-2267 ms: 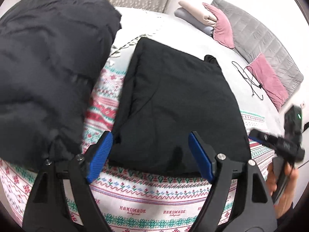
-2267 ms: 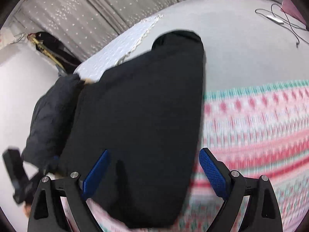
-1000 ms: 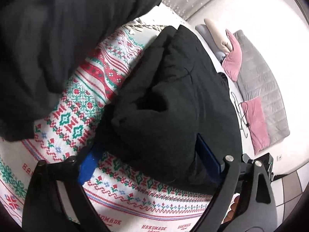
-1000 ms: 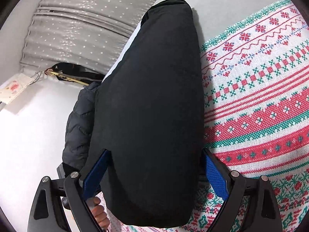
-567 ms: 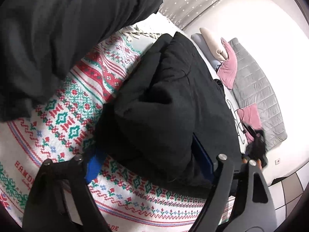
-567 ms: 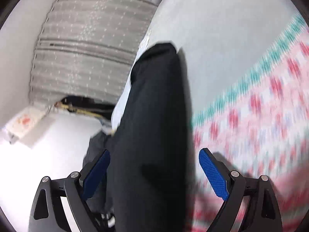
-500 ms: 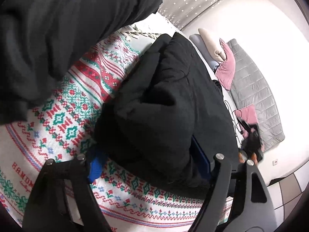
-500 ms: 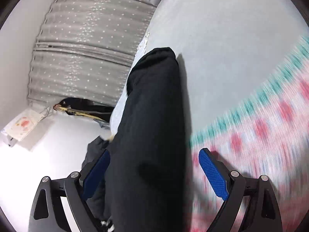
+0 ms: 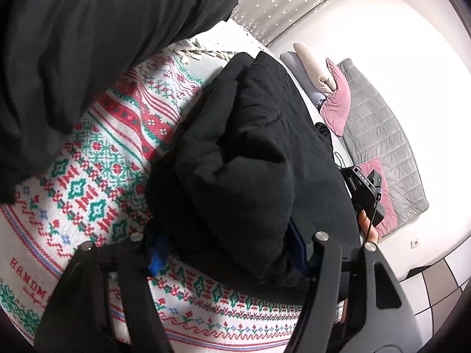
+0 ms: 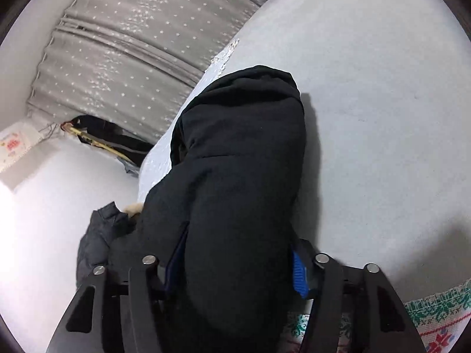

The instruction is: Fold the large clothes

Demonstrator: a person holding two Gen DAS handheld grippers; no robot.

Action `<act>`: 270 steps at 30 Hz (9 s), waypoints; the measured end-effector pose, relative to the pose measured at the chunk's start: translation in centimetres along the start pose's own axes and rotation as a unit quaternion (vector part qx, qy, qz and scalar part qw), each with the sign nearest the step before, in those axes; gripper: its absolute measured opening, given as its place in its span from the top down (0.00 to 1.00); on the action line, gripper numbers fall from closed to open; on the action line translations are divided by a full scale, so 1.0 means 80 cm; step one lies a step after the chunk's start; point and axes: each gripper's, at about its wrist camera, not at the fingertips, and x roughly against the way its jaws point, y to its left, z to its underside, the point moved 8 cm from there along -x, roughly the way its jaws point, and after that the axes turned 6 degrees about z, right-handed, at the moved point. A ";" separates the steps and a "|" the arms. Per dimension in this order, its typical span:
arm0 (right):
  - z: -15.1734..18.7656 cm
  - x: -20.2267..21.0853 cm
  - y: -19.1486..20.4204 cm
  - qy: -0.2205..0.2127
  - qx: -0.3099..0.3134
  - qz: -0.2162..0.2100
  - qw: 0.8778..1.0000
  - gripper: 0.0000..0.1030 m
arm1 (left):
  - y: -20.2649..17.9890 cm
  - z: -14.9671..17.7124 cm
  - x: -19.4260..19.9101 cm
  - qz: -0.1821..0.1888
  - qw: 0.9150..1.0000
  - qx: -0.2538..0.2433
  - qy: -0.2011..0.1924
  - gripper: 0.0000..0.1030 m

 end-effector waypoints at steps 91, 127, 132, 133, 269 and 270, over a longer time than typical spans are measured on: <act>0.080 0.548 -0.294 -0.069 0.121 0.309 0.941 0.43 | -0.330 0.461 0.018 0.154 0.953 -0.129 0.227 0.47; 0.310 0.538 -0.228 -0.076 0.076 0.368 0.923 0.69 | -0.370 0.475 -0.037 0.015 0.900 -0.398 0.178 0.86; 0.302 0.544 -0.232 -0.061 -0.004 0.363 0.930 0.69 | -0.369 0.477 -0.038 0.009 0.899 -0.400 0.175 0.86; 0.302 0.546 -0.234 -0.069 -0.026 0.359 0.930 0.69 | -0.369 0.478 -0.037 0.005 0.896 -0.409 0.173 0.86; 0.601 0.668 0.038 -0.304 0.094 0.479 0.818 0.00 | -0.304 0.469 0.296 0.011 0.906 -0.420 0.045 0.01; 0.600 0.668 0.037 -0.303 0.094 0.480 0.818 0.00 | -0.305 0.469 0.296 0.013 0.906 -0.420 0.044 0.01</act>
